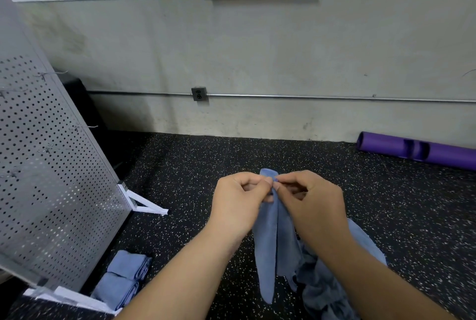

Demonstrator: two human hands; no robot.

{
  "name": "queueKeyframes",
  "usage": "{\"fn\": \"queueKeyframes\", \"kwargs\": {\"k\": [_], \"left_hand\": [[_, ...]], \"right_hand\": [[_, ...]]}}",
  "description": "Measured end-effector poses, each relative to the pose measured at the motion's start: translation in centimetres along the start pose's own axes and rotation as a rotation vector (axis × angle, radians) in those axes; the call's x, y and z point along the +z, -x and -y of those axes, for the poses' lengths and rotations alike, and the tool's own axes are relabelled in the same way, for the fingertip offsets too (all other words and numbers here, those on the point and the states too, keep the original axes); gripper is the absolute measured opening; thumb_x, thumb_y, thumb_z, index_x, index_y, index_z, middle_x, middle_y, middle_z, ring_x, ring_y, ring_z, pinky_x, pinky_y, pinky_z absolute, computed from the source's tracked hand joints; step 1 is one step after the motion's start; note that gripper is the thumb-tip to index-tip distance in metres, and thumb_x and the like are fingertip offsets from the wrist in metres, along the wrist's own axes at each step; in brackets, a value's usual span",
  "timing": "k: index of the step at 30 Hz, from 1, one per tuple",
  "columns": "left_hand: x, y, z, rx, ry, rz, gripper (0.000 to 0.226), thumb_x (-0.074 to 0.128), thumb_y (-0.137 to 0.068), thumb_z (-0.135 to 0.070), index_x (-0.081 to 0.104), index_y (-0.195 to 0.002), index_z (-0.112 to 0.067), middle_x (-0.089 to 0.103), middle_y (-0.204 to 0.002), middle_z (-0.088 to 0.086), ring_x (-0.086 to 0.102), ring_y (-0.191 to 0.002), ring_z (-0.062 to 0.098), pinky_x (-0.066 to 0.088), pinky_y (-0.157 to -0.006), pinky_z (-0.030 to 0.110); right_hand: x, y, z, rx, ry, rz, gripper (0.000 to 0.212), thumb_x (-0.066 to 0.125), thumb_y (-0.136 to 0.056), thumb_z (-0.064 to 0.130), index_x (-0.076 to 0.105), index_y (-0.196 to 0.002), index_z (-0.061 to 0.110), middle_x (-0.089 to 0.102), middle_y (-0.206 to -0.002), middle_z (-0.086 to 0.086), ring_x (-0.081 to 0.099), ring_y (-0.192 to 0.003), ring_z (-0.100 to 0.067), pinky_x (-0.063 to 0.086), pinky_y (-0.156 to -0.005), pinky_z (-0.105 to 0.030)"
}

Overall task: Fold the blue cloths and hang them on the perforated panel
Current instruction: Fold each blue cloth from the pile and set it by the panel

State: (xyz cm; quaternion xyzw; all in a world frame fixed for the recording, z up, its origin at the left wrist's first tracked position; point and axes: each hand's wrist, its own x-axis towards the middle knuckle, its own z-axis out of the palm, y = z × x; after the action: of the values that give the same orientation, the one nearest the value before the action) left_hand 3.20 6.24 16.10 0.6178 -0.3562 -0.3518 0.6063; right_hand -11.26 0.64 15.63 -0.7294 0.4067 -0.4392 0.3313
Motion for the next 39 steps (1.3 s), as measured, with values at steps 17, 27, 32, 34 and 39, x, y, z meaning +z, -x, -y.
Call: {"fn": "queueKeyframes", "kwargs": {"k": [17,27,32,34,39], "left_hand": [[-1.6,-0.7,-0.4,0.431,-0.453,0.016,0.027,0.079,-0.092,-0.016,0.077,-0.112,-0.034,0.07,-0.109,-0.015,0.067,-0.107,0.009,0.052,-0.098,0.025],[-3.0,-1.1,-0.9,0.6,-0.647,0.167,0.012,0.075,-0.099,-0.033,0.079,-0.11,-0.033,0.074,-0.102,-0.021,0.067,-0.105,0.006,0.054,-0.094,0.036],[-3.8,-1.3,-2.0,0.611,-0.474,0.083,0.014,0.074,-0.1,-0.014,0.077,-0.11,-0.023,0.074,-0.101,-0.016,0.07,-0.1,0.01,0.052,-0.09,0.022],[-4.7,-1.7,-2.4,0.564,-0.377,0.041,0.015,0.072,-0.101,-0.013,0.075,-0.111,-0.024,0.076,-0.102,-0.014,0.071,-0.099,0.01,0.052,-0.091,0.021],[-7.3,-2.9,-2.7,0.516,-0.214,-0.098,0.014,0.07,-0.102,-0.015,0.074,-0.108,-0.027,0.076,-0.095,-0.006,0.066,-0.086,0.005,0.05,-0.082,0.018]], "right_hand": [[-1.7,-1.2,-0.1,0.07,-0.122,0.082,0.026,0.086,-0.087,0.009,0.083,-0.095,0.034,0.079,-0.09,0.017,0.075,-0.085,-0.006,0.06,-0.078,-0.018],[-1.8,-1.0,0.1,-0.001,-0.209,0.149,0.032,0.091,-0.081,0.007,0.069,-0.094,0.027,0.078,-0.091,0.003,0.075,-0.086,-0.016,0.062,-0.083,-0.03],[-2.3,-1.2,-1.2,0.027,-0.038,0.41,0.042,0.088,-0.083,0.016,0.057,-0.099,0.038,0.073,-0.091,0.01,0.069,-0.086,-0.009,0.058,-0.085,-0.032],[-2.5,-1.2,-1.5,0.006,0.041,0.423,0.04,0.086,-0.086,0.022,0.053,-0.101,0.037,0.071,-0.092,0.016,0.069,-0.09,-0.012,0.059,-0.088,-0.038],[-3.0,-1.5,-1.8,-0.072,0.084,0.407,0.037,0.081,-0.09,0.022,0.049,-0.103,0.037,0.068,-0.098,0.016,0.067,-0.096,-0.011,0.057,-0.092,-0.044]]}}
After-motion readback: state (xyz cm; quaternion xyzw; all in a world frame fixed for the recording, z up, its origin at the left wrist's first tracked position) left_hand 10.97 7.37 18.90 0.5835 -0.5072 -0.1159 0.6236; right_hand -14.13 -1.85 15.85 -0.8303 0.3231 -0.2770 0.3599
